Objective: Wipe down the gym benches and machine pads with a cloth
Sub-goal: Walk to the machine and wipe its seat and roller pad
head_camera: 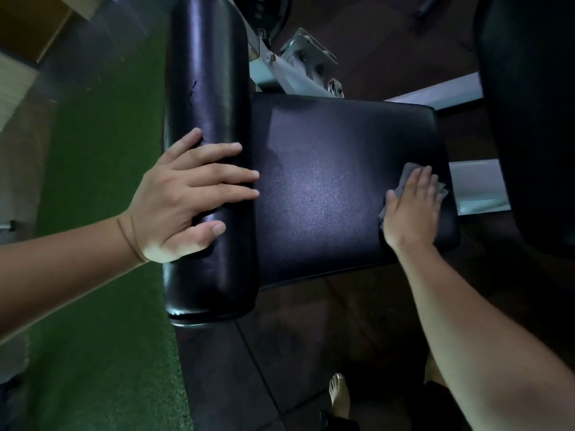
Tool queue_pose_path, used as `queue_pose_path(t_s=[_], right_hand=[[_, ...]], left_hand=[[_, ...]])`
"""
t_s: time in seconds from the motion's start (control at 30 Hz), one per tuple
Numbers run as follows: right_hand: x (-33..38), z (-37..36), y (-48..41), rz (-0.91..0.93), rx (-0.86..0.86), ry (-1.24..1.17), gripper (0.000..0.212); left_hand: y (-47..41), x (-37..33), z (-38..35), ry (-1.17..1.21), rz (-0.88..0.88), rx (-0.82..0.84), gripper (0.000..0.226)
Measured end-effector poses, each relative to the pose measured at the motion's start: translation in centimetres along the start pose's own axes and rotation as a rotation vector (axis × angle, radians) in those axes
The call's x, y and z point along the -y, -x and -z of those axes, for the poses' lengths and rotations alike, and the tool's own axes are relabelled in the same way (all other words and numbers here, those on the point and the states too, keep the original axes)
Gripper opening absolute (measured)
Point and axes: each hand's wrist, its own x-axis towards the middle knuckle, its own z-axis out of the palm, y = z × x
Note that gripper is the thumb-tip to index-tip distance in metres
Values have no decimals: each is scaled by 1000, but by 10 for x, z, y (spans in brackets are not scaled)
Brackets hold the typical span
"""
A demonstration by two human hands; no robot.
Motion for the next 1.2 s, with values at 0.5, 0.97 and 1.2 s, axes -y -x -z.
queue_pose_path(t_s=[0.5, 0.97, 1.2], right_hand=[[56, 10, -79, 111, 8, -39, 70], [87, 3, -74, 260, 28, -24, 70], [69, 13, -11, 259, 167, -104, 65]], left_hand=[[-1, 2, -1, 18, 4, 7, 69], [0, 3, -2, 30, 1, 1, 67], [-1, 3, 0, 16, 1, 9, 67]])
